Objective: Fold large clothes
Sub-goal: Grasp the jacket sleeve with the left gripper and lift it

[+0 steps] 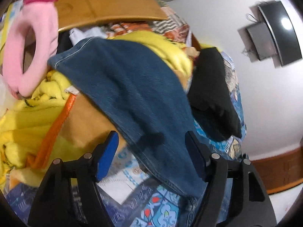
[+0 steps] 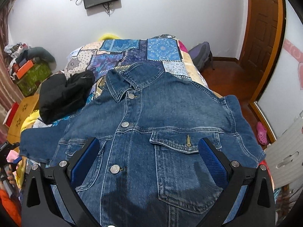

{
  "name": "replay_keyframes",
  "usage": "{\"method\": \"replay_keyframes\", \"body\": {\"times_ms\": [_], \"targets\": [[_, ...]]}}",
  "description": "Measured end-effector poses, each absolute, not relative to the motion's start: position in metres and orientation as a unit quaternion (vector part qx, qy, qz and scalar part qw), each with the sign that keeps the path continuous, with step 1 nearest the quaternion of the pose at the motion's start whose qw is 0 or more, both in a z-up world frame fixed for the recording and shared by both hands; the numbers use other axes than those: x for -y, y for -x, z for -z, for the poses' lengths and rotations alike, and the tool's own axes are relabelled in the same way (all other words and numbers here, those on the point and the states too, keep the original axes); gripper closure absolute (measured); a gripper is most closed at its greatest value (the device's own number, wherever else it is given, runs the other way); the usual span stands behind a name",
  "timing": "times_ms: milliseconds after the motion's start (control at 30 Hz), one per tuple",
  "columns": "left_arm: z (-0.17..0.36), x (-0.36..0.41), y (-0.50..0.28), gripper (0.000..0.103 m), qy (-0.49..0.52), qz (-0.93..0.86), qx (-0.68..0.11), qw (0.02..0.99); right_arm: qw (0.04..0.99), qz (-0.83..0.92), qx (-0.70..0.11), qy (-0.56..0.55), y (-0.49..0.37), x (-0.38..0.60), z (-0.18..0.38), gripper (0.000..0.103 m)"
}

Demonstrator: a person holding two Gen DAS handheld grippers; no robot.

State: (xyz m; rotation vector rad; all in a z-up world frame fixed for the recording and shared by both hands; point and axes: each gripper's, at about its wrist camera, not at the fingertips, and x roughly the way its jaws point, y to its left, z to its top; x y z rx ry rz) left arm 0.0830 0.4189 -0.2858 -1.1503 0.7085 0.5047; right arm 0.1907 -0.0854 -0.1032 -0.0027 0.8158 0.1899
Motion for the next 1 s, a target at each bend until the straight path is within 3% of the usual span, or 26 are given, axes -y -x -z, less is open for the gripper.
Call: {"method": "replay_keyframes", "body": {"times_ms": [233,367,433,733,1000], "targets": [[0.3,-0.434,-0.095,0.046,0.509,-0.255,-0.333,0.752,0.908,-0.088,-0.41,0.007,-0.199,0.082,0.11,0.0],[0.291,-0.427,-0.108,0.076,0.431,-0.285,-0.358,0.778,0.907,-0.088,-0.411,0.007,-0.201,0.082,0.108,0.0],[0.278,-0.415,-0.115,0.085,0.38,-0.297,-0.366,0.796,0.909,-0.088,-0.408,0.007,-0.2,0.08,0.107,0.0],[0.192,-0.375,-0.122,0.095,0.276,-0.285,-0.317,0.862,0.917,-0.094,-0.387,0.006,-0.189,0.084,0.093,0.0],[0.112,-0.3,-0.155,0.096,0.215,-0.188,-0.259,0.923,0.923,-0.103,-0.371,-0.007,-0.178,0.091,0.085,0.0]]}}
